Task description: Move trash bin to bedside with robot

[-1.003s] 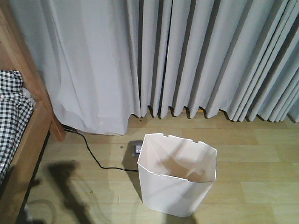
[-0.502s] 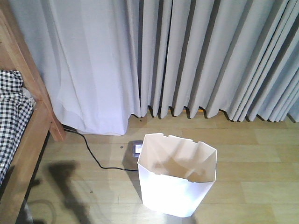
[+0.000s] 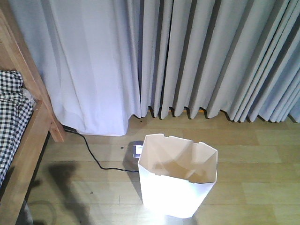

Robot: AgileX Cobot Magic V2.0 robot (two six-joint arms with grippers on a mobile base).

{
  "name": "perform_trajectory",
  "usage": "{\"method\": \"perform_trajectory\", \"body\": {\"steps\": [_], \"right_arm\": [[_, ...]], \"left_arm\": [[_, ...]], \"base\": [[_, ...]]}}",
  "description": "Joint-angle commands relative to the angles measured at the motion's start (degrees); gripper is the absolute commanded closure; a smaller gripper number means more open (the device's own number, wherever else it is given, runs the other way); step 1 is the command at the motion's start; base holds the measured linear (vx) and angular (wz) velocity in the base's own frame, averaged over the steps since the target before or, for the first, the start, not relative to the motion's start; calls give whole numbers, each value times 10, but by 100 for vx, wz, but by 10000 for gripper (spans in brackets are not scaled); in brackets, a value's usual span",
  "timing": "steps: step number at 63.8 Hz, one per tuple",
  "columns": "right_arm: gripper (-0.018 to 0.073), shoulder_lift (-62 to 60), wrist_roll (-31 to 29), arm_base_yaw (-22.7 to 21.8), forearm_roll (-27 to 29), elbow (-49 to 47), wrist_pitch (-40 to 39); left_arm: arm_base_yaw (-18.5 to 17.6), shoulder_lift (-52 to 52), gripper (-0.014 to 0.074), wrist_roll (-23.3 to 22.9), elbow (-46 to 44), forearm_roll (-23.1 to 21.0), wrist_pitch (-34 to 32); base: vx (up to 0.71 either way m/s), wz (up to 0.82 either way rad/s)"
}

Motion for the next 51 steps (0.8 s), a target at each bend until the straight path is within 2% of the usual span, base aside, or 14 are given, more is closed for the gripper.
{"method": "perform_trajectory", "body": {"steps": [1, 19, 23, 27, 32, 45, 51], "right_arm": [[568, 5, -3, 1, 3, -16, -3], [569, 5, -3, 0, -2, -16, -25], [569, 5, 9, 0, -26, -16, -20], [569, 5, 55, 0, -78, -16, -17], [569, 5, 164, 0, -168, -16, -18], [569, 5, 562, 0, -566, -16, -25], [569, 5, 683, 0, -691, -16, -26]], "left_arm": [[-2, -8, 603, -2, 2, -1, -38], [-2, -8, 603, -2, 2, -1, -38], [-2, -8, 603, -2, 2, -1, -38], [-2, -8, 603, -2, 2, -1, -38], [-2, -8, 603, -2, 2, -1, -38], [-2, -8, 603, -2, 2, -1, -38], [-2, -8, 603, -2, 2, -1, -38]], "base": [[0, 0], [0, 0], [0, 0], [0, 0], [0, 0], [0, 0], [0, 0]]}}
